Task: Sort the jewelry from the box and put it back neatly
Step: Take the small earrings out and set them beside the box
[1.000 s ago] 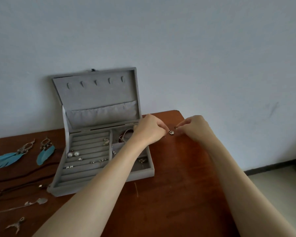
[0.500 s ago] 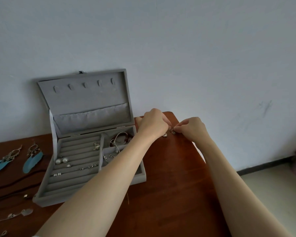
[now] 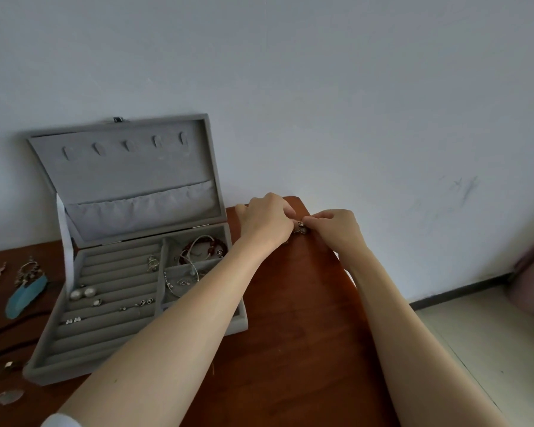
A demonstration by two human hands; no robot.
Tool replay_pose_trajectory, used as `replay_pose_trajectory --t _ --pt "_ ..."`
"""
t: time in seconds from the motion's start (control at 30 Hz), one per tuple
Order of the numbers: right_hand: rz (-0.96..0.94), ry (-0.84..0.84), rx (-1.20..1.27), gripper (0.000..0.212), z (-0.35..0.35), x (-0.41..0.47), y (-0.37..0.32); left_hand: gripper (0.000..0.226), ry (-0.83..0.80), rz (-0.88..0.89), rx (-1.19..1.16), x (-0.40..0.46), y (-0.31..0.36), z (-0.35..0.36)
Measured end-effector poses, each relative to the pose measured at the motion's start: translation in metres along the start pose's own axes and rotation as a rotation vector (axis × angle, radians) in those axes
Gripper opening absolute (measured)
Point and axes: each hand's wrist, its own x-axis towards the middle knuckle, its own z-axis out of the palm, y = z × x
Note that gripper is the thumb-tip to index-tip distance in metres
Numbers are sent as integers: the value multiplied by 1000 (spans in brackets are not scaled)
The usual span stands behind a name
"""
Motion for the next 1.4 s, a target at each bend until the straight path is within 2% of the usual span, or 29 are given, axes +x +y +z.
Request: replay_pose_trajectory --t 0.13,0.23,0.37,0.47,0.6,0.73,0.83,0.93,1.03,1.17,1.4 --pt "-12 29 -40 23 0 -2 -1 22 35 31 -78 -3 -1 -8" --pt "-49 82 -79 20 0 -7 -5 24 76 48 -105 -8 -4 -19" --pt "-175 189 -174 26 2 -24 -17 21 136 67 -159 -24 -20 -48" --pt "-317 225 -212 26 13 -40 -30 20 99 121 -239 -42 -43 -74" --pt "-491 113 -183 22 38 -72 -47 28 6 135 -217 -67 -79 -106" --pt "-614 -132 -213 22 73 -105 -67 28 20 69 -246 -95 -121 -135" --pt "-675 -337 -343 22 104 -121 -79 25 60 17 -230 -113 -149 -146" --pt "-737 -473 -512 24 134 -133 -85 24 110 -55 -117 -127 -173 -151" --pt "-772 -502 -618 26 156 -140 -87 21 79 -107 15 -135 -191 -155" --pt "-811 -447 -707 26 176 -142 -88 22 -11 -141 102 -138 -198 -152" --pt "-841 -374 -734 22 187 -141 -89 21 75 -175 193 -137 -192 -144"
